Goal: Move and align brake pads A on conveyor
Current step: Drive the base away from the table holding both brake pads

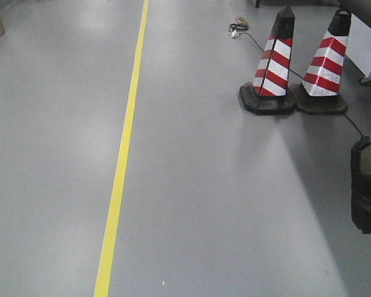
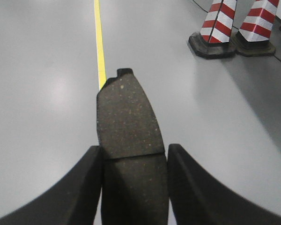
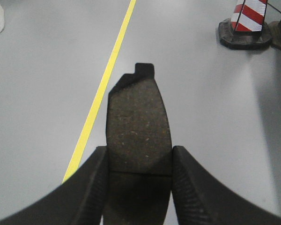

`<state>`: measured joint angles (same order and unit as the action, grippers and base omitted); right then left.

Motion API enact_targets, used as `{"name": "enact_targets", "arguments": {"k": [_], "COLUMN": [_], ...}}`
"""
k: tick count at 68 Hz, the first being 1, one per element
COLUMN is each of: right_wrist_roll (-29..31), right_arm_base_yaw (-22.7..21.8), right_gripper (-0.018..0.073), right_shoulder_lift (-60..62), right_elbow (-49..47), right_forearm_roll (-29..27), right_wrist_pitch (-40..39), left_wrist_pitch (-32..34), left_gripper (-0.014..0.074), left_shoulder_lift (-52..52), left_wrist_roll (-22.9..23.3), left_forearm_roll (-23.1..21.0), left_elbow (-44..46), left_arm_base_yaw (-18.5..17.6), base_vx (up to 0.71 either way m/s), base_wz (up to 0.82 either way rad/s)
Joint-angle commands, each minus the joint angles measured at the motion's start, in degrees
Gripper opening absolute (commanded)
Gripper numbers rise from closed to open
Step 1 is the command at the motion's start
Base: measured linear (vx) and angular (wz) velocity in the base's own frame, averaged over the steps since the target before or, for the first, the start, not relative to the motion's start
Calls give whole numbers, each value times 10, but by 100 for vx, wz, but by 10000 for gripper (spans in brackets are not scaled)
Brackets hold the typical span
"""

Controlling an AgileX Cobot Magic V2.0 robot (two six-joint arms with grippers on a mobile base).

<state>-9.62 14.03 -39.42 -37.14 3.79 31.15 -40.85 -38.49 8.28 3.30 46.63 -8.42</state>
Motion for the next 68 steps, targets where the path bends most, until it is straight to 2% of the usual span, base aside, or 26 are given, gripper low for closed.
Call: {"name": "enact_targets", "arguments": {"k": [1, 68], "right_wrist_roll": [1, 1], "right_arm_base_yaw": [-2, -2], "right_gripper": [92, 95], "right_shoulder_lift": [3, 3], "right_elbow": [-18, -18], "right_forearm_roll": [4, 4], "right_wrist_pitch": [-49, -49], "left_wrist_pitch": [51, 52], "left_gripper": [31, 31], "left_shoulder_lift": [0, 0], "left_wrist_roll": [4, 4], "left_forearm_roll": [3, 3], "left_elbow": [15, 15], "left_arm_base_yaw": [-2, -2], "base_vx": [69, 65], "base_wz": [-3, -1]}}
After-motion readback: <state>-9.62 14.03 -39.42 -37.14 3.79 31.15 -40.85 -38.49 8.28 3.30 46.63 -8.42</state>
